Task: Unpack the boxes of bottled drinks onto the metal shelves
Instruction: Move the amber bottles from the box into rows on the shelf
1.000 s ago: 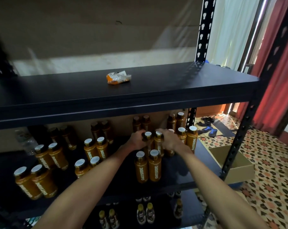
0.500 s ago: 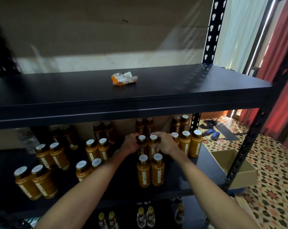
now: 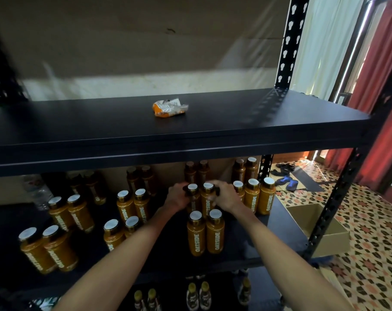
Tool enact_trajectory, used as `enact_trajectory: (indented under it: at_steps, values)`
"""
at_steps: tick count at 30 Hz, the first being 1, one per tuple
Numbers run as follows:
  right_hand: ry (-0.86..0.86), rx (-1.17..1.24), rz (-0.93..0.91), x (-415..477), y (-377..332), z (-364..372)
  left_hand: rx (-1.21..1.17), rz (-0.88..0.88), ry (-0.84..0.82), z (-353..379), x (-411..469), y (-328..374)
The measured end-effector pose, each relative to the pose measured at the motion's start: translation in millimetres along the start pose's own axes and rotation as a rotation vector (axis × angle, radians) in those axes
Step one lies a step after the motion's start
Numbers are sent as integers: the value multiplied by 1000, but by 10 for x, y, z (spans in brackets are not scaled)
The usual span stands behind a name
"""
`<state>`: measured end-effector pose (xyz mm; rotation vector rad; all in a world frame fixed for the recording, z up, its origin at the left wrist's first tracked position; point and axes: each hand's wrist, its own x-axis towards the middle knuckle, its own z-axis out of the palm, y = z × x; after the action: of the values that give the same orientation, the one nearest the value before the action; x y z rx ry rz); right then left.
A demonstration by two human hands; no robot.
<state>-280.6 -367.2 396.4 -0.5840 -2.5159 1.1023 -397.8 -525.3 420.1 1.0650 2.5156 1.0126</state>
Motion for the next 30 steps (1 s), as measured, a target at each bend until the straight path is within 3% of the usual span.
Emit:
enact_trajectory:
  at_steps: [8, 14, 16, 21, 30]
  values:
    - [-11, 103, 23, -114, 71, 19, -84, -89, -34, 4, -154, 11]
    - [162, 538, 174, -662, 62, -122, -453, -205, 59, 153, -768, -179]
    - [114, 589, 210, -918, 81, -109, -602, -245, 52, 209, -986, -192]
    - [-56, 593, 245, -1282, 138, 59, -685, -224, -71, 280, -1311, -72]
    - [-64, 581, 238, -1325, 36, 84, -665, -221, -92, 300, -1293, -45]
